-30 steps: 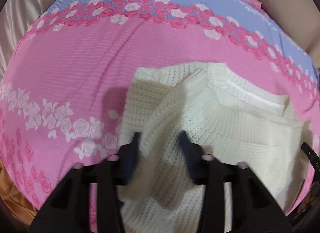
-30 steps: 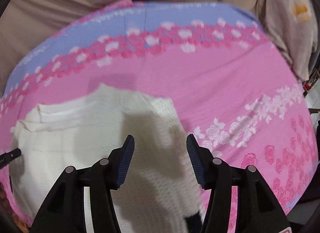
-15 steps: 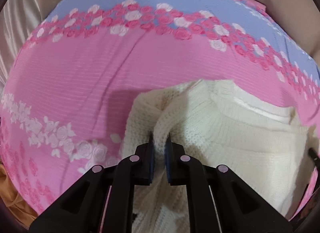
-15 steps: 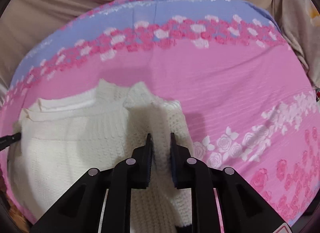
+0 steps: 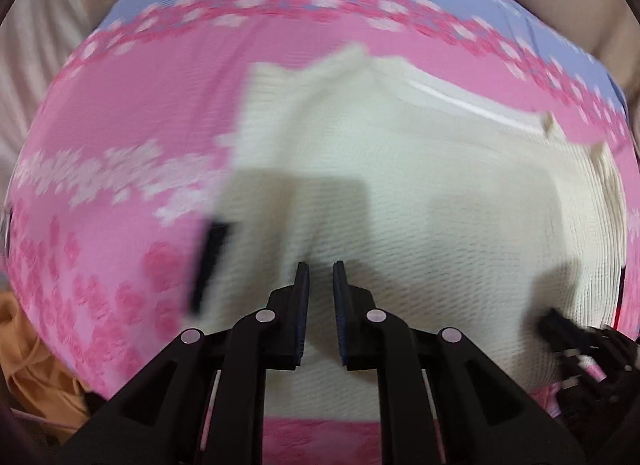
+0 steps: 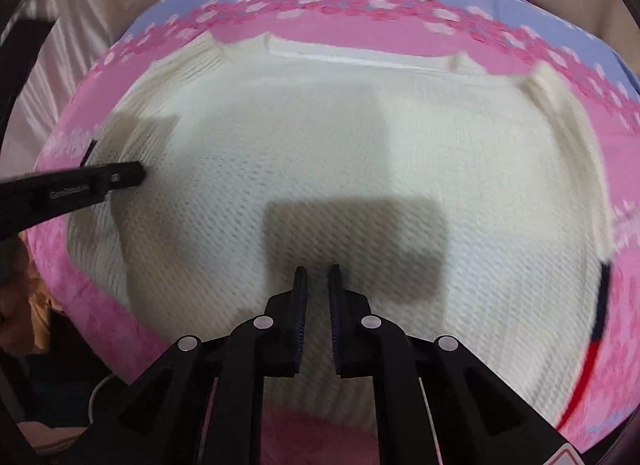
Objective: Fold small clothes
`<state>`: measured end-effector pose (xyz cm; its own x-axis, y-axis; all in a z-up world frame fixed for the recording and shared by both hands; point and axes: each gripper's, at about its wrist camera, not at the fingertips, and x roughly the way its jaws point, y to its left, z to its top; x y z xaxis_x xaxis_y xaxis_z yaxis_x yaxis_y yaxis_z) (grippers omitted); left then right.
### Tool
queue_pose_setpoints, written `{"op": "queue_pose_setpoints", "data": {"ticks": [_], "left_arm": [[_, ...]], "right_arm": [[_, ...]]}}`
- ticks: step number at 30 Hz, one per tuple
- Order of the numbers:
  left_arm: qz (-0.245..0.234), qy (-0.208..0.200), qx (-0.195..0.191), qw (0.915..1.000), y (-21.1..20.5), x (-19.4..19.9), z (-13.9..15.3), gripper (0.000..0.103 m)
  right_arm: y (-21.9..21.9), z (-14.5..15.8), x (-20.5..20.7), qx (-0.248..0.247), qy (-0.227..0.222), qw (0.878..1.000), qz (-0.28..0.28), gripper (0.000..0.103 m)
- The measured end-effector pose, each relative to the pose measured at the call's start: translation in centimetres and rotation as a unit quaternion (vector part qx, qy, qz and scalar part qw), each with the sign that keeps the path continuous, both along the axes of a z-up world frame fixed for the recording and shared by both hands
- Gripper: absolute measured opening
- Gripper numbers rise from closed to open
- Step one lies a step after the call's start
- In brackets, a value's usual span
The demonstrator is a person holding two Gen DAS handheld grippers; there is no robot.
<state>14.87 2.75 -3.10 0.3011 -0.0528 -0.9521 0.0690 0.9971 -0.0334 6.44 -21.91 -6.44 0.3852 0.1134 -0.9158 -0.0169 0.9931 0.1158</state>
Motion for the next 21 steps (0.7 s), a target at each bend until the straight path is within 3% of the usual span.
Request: {"op": "queue_pose_setpoints", "data": {"ticks": [4,9,12,14,17,21], "left_arm": [[0.045,0.002,-0.018,0.9988,3.9,-0.7,-0.1,0.014],[0.057,0.003,-0.045,0.9973,4.9,-1.5,1.0,0.015],[0.062,-0.010,-0.052,0.9966,5.7,-2.2,2.2,0.036],[0.065,-0.010,-0.033,0.9973,6.0,-2.2,1.7,0.037],[0.077,0.015,-0.045,0.9959,7.0,-2.1,0.0,0.039],[0.076,0.029,-0.056,0.9951,7.1,-1.9,-2.0,0.050]], "right_arm": [[-0.2,3.4,-0.6,0.040,-0.028,0.999,-0.013,0.012],[3.0,1.8,1.5,0.032,-0.013,0.999,0.020,0.012],[3.9,-0.5,2.2,0.023,0.024,0.999,0.024,0.012],[3.5,-0.9,1.9,0.034,0.020,0.999,0.018,0.011],[3.5,-1.0,2.1,0.032,0.024,0.999,0.018,0.010],[4.0,-1.2,2.6,0.021,0.023,0.999,0.023,0.011]]}}
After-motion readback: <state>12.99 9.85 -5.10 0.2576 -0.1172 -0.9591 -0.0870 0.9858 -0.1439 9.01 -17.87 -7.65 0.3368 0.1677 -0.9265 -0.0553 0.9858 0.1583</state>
